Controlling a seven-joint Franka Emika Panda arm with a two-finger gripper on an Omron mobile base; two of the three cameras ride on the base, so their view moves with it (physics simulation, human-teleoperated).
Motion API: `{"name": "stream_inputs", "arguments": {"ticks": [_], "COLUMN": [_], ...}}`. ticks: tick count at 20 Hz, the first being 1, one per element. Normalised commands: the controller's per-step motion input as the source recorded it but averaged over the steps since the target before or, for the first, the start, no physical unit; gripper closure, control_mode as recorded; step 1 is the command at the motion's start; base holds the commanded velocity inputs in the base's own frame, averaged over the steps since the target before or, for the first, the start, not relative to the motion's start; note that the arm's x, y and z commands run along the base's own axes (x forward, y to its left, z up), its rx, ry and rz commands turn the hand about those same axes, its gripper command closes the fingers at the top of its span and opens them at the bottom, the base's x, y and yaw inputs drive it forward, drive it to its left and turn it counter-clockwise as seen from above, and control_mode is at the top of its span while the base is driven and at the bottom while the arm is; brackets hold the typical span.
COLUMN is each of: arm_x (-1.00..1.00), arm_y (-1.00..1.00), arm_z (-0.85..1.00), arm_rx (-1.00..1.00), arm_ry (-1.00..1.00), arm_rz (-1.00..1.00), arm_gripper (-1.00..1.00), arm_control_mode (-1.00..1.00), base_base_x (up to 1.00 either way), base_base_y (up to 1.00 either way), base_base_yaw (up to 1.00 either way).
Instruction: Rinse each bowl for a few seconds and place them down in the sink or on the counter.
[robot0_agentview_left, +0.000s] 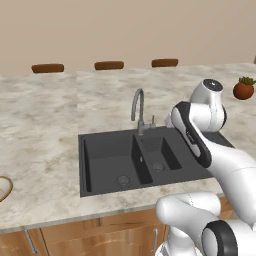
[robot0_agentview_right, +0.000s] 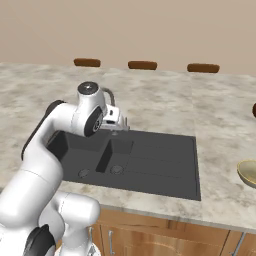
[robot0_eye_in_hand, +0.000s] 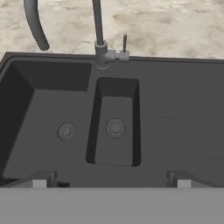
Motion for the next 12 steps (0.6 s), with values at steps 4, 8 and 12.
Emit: {"name": "stream_inputs", "arguments": {"ticks": [4,8,12], "arm_x": [0.32,0.35,0.36], "arm_y": [0.00,0.00,-0.01], "arm_z": [-0.11,-0.09,-0.03], "arm_rx": [0.00,0.00,0.00], "arm_ry": [-0.11,-0.09,-0.02], "arm_rz": [0.00,0.00,0.00], "arm_gripper": [-1.00,-1.00,-1.00], "arm_control_mode": [-1.00,-1.00,-1.00], "base_base_x": [0.00,0.00,0.00], "base_base_y": [0.00,0.00,0.00], "base_base_yaw": [0.00,0.00,0.00]}}
